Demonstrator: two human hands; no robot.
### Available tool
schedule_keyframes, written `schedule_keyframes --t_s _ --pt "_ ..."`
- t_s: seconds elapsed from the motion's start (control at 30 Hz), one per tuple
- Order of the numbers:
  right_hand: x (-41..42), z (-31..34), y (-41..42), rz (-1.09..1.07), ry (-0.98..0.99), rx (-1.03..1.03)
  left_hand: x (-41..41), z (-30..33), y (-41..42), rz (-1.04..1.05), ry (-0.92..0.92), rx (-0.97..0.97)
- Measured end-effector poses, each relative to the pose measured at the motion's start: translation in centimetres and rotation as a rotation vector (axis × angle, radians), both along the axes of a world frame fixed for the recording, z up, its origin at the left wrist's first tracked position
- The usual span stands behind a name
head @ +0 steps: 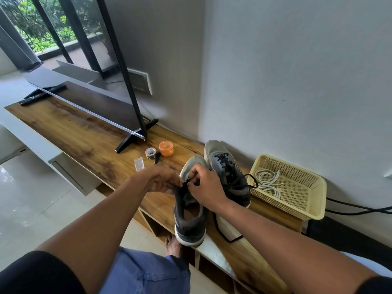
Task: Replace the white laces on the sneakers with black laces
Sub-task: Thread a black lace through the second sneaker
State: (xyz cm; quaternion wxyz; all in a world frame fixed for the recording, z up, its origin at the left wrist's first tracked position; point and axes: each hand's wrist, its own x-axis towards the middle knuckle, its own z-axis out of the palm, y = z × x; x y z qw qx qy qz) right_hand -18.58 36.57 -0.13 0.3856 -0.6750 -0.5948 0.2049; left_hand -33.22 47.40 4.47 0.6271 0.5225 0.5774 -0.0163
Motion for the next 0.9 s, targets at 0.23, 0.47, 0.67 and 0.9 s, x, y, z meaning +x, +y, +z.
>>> schedule_keyframes --t_s 0.23,0.47,0.67,0.9 --pt "-0.3 -0.2 0.2 -0.029 -0.046 -0.005 0.0 0.4 -0.2 0.014 -0.022 -0.002" --pt "-0.4 -0.1 0.3 -0.017 -0.11 0.026 0.1 0.9 -0.5 0.009 -0.073 0.028" --pt "-0.4 0.0 0.4 0.017 -0.161 0.045 0.2 0.8 -0.5 -0.054 -0.102 0.005" --pt "-0.3 0.4 0.6 0.022 -0.168 -0.027 0.0 -0.2 -0.5 -0.047 -0.121 -0.037"
